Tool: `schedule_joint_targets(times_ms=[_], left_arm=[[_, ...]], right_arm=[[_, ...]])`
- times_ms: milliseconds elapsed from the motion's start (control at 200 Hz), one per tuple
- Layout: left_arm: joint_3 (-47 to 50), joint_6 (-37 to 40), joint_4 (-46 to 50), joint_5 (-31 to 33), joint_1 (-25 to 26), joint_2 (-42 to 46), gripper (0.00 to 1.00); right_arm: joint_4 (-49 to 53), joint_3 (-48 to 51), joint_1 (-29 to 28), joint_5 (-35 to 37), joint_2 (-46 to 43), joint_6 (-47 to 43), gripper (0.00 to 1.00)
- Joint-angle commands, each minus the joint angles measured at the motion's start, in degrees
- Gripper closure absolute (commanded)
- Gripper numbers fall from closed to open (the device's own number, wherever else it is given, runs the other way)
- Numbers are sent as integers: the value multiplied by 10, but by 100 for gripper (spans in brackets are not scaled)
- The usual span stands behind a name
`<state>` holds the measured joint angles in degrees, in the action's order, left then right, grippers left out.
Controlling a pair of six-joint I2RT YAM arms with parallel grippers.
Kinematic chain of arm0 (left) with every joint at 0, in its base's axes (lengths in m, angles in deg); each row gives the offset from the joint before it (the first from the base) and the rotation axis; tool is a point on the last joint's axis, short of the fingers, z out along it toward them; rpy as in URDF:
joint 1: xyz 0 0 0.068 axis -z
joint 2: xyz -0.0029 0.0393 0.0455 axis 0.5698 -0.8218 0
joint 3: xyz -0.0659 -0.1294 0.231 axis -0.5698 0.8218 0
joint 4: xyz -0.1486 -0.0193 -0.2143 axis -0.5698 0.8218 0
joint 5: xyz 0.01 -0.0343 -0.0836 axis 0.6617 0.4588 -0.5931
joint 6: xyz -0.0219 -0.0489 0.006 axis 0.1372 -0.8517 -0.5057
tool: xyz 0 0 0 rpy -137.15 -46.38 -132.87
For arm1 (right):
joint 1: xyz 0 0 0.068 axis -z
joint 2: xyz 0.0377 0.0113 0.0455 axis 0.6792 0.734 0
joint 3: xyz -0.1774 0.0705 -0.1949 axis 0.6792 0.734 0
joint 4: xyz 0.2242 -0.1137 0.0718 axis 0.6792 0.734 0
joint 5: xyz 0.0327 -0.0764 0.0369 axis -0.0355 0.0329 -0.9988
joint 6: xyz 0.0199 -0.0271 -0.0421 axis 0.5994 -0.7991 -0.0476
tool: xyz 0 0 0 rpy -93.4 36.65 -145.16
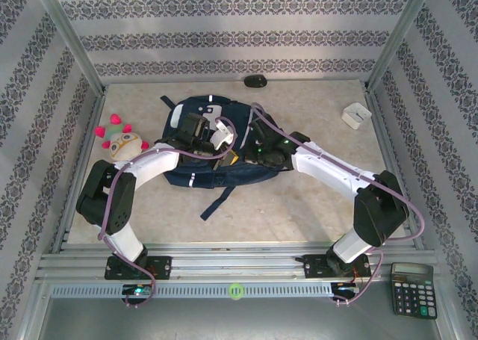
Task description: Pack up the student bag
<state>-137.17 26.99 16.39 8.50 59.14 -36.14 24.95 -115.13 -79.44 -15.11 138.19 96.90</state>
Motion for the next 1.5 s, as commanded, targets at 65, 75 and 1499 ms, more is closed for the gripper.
schedule_joint_targets(times_ms=[65, 75, 1499], left_arm=[[-24, 94, 91, 34, -1, 3, 100], [-24, 95, 92, 33, -1, 3, 100], [93, 104, -35, 207, 115, 135, 26]], right_arm=[[81, -22, 39, -77, -16, -69, 100], [82, -22, 41, -78, -14, -71, 100], [-92, 137, 86, -166, -38, -254, 100]])
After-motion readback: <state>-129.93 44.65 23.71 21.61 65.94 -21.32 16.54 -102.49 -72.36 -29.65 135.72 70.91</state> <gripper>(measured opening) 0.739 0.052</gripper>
